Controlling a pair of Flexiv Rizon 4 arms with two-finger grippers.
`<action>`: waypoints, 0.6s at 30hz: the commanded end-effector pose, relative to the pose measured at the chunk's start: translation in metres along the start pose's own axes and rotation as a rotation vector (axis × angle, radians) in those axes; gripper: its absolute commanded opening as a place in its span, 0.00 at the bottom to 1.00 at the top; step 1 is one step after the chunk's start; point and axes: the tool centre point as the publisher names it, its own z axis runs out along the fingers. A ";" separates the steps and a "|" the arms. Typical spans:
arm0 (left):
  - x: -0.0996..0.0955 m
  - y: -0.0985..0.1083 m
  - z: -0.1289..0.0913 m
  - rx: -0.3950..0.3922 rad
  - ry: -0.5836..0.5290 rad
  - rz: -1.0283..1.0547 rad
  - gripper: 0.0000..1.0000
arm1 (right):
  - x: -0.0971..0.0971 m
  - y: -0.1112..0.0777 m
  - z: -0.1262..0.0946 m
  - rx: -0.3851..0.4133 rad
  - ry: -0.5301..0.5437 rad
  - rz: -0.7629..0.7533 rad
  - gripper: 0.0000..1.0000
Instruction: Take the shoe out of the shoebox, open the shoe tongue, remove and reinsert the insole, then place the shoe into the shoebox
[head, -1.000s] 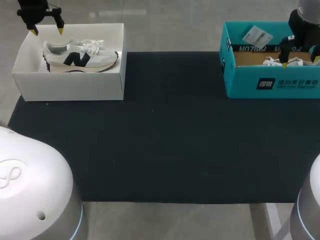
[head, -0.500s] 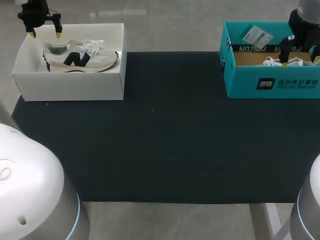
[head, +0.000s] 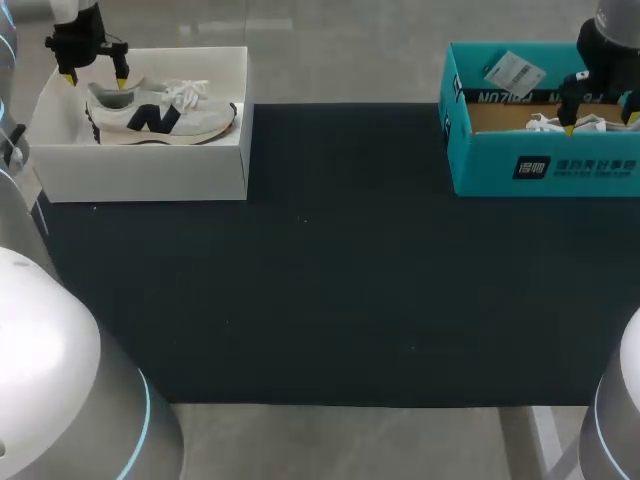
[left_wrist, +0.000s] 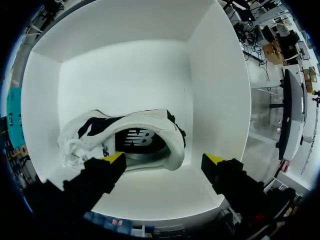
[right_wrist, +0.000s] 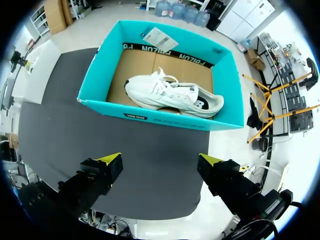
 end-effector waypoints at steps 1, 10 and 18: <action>0.004 0.022 0.013 0.097 -0.007 0.016 0.85 | 0.000 -0.001 0.000 -0.001 -0.002 0.001 1.00; 0.005 0.018 0.017 0.108 -0.026 -0.008 0.62 | 0.000 -0.001 0.000 -0.001 -0.002 0.001 1.00; 0.012 0.009 0.024 0.116 -0.031 -0.020 0.51 | 0.000 -0.001 0.000 -0.001 -0.002 0.001 1.00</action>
